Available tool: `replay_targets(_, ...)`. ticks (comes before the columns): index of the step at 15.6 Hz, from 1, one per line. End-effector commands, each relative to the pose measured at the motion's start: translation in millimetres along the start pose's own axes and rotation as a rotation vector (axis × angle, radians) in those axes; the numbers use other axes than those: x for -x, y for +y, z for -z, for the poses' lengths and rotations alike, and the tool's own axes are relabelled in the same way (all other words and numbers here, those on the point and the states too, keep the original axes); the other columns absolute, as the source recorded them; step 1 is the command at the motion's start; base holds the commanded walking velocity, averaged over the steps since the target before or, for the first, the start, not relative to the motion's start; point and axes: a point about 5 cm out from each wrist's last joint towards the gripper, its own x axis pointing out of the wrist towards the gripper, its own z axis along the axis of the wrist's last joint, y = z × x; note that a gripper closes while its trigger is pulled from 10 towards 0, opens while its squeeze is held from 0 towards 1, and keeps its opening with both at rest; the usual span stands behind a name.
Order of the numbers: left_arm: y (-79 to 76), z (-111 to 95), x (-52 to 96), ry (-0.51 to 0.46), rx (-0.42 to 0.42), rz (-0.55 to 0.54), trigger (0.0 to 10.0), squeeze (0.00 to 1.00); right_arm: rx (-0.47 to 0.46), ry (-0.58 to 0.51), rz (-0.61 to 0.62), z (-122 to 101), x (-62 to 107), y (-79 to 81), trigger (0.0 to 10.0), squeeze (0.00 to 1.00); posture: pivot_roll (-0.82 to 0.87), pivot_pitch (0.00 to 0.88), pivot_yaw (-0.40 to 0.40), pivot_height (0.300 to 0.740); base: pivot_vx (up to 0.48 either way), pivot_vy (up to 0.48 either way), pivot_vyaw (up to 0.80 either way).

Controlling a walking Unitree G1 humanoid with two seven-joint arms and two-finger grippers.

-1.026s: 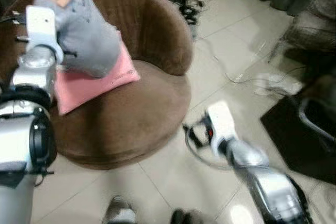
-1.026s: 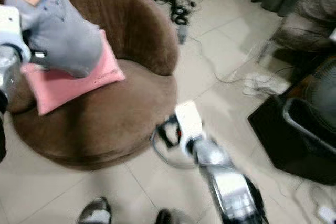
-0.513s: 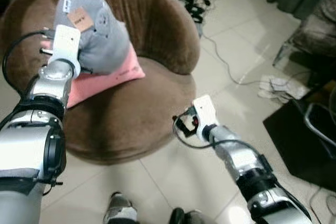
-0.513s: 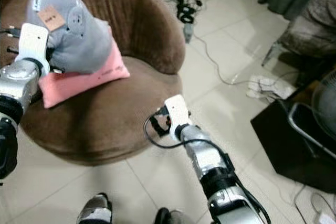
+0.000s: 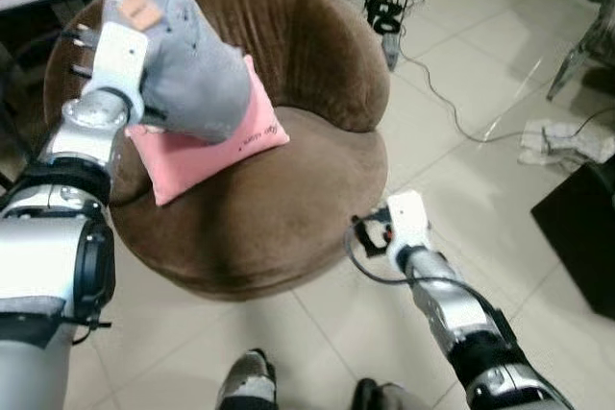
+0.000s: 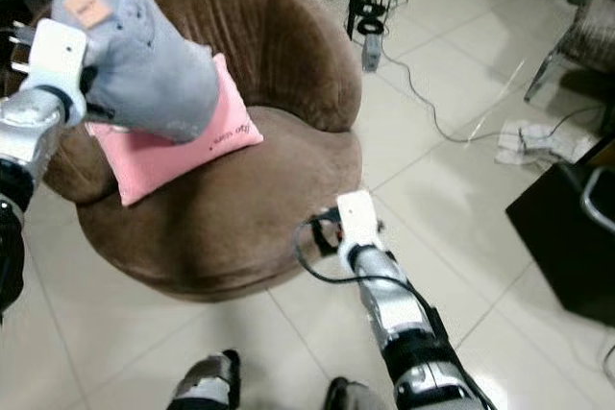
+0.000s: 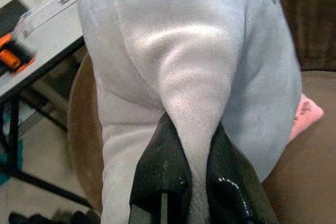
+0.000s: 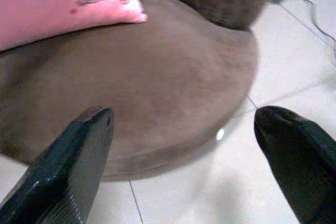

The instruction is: Move the pillow to the sofa from floor

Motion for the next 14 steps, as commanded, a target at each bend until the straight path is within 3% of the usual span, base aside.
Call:
replay_targets(1,-2.3,-8.3,-0.9,-0.026,-0.051,0.023,10.0,0.00,-0.018,0.007,0.015,7.4,3.2,1.4,10.0,0.00,0.09,0.144,0.066,0.740,0.000,0.000,0.00)
replay_targets(5,-4.1,-3.1,-1.1,0.005,-0.101,0.014,10.0,0.00,-0.009,0.001,-0.010,7.2,1.5,9.6,10.0,0.00,0.09,0.141,0.030,0.740,0.000,0.000,0.00)
replay_targets(8,8.9,-5.4,0.1,0.017,-0.161,-0.046,10.0,0.00,0.003,-0.013,-0.025,2.4,-0.7,11.6,10.0,0.00,0.08,0.141,0.020,0.740,0.000,0.000,0.00)
replay_targets(9,11.5,-14.0,-0.4,-0.006,-0.128,-0.055,10.0,0.00,0.005,-0.017,-0.029,1.5,-0.6,12.3,10.0,0.00,0.08,0.140,0.018,0.740,0.000,0.000,0.00)
replay_targets(11,3.8,-44.2,-3.0,-0.092,0.027,0.003,10.0,0.00,0.011,-0.014,-0.035,3.0,0.3,12.5,10.0,0.00,0.07,0.136,0.012,0.740,0.000,0.000,0.00)
replay_targets(14,-9.1,-86.2,-3.0,-0.205,0.045,0.058,10.0,0.00,0.017,-0.008,-0.044,4.0,0.0,15.1,10.0,0.00,0.06,0.131,0.010,0.740,0.000,0.000,0.00)
